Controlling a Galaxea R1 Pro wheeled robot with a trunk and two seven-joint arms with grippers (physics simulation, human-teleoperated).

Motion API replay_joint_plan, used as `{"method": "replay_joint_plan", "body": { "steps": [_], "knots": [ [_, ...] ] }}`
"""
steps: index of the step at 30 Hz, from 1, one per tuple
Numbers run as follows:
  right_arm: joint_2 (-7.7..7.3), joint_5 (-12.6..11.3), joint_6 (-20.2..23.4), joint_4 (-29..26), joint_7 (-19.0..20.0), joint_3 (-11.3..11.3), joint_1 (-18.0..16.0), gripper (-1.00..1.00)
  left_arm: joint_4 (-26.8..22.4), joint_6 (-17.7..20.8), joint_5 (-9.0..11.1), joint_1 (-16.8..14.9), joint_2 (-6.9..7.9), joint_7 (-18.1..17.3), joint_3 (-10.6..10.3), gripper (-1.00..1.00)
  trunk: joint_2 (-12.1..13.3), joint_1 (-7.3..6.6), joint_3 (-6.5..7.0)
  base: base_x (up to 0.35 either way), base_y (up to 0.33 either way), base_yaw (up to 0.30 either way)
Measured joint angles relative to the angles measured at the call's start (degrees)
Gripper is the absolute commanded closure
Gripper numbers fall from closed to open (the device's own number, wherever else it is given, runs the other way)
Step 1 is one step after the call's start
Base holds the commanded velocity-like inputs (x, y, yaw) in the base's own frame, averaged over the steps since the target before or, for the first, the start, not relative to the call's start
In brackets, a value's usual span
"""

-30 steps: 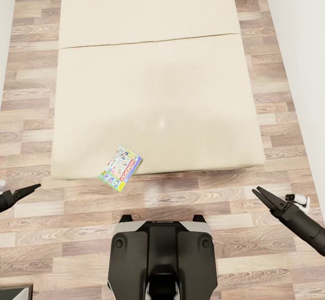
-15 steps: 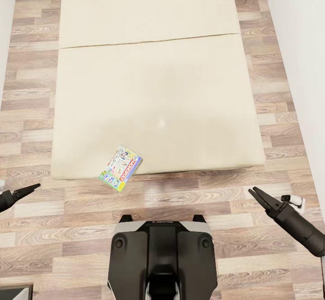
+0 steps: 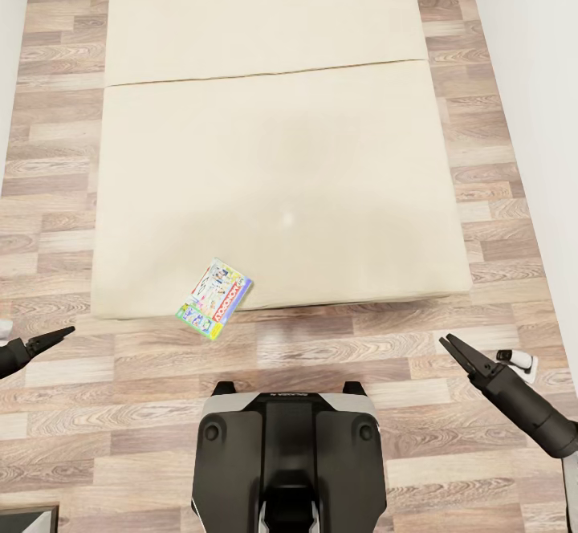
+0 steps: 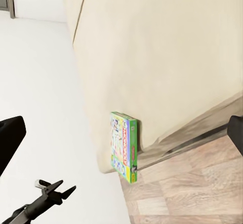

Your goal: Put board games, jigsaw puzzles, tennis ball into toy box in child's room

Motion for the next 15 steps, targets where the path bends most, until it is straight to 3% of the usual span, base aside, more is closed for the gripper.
{"method": "replay_joint_plan", "body": {
  "steps": [15],
  "knots": [
    [0.12, 0.01, -0.34, 0.12, -0.03, 0.06, 0.00, -1.00, 0.00, -0.01, 0.07, -0.03, -0.02, -0.20, 0.01, -1.00, 0.00, 0.00, 0.38, 0.000, 0.000, 0.000]
  ]
}}
